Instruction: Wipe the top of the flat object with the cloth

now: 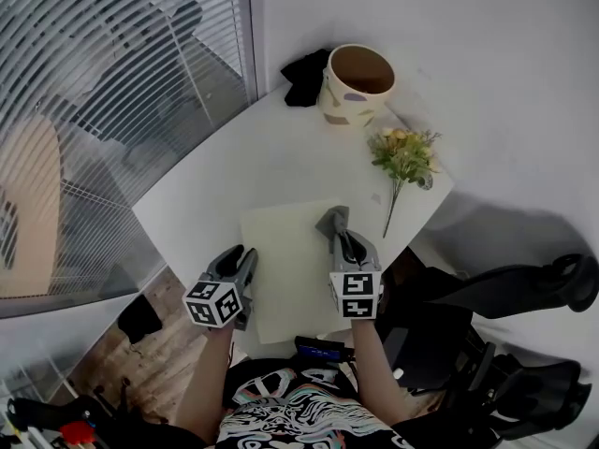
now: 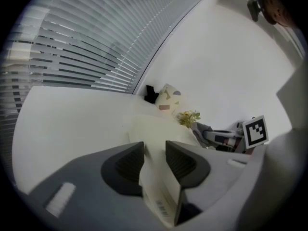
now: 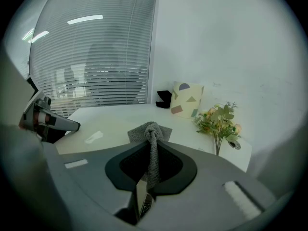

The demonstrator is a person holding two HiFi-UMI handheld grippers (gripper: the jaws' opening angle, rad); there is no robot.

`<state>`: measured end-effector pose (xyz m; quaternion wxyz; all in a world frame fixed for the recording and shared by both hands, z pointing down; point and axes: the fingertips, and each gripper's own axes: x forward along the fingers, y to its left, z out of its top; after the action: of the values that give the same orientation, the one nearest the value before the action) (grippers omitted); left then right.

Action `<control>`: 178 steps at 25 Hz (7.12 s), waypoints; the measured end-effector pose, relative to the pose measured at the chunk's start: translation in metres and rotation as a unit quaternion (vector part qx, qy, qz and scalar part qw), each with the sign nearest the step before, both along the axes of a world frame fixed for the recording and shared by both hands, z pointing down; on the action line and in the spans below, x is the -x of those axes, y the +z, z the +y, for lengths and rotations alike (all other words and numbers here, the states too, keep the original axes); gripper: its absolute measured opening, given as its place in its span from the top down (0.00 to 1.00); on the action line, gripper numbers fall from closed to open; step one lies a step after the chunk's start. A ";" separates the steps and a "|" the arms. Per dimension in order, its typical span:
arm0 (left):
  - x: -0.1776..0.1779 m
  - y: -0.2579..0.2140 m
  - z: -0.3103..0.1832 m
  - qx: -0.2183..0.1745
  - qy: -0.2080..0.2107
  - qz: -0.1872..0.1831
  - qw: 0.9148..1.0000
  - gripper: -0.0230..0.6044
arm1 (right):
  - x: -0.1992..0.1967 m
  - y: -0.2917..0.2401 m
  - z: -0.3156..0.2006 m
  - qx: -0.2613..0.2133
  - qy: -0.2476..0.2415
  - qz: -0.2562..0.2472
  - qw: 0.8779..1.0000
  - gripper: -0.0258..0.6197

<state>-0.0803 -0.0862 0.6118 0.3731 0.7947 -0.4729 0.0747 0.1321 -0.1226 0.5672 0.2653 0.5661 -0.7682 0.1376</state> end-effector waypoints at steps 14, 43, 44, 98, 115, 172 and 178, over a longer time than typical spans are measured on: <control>0.000 0.001 0.000 -0.002 -0.001 -0.002 1.000 0.71 | 0.008 0.008 -0.026 0.011 -0.012 0.012 1.000 0.93; 0.000 0.003 0.000 -0.002 -0.007 0.011 1.000 0.71 | 0.017 0.036 -0.036 0.071 -0.025 0.032 0.997 0.93; 0.000 0.004 0.000 -0.001 -0.007 0.011 1.000 0.71 | 0.018 0.037 -0.036 0.073 -0.027 0.035 0.996 0.93; 0.002 0.006 0.001 -0.008 -0.019 0.040 0.999 0.70 | 0.067 0.037 -0.039 0.078 -0.080 0.055 0.992 0.93; 0.003 0.007 0.002 -0.043 -0.017 0.063 0.997 0.68 | 0.079 0.036 -0.037 0.083 -0.095 0.051 0.991 0.93; 0.003 0.005 0.002 -0.057 -0.017 0.055 0.997 0.68 | 0.140 0.037 -0.028 0.091 -0.163 0.048 0.981 0.93; 0.003 0.005 0.002 -0.058 -0.017 0.055 0.997 0.68 | 0.150 0.037 -0.026 0.089 -0.174 0.047 0.980 0.93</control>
<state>-0.0835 -0.0839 0.6172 0.3532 0.8098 -0.4685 -0.0031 -0.0174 -0.1488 0.6044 0.3704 0.4039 -0.8261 0.1308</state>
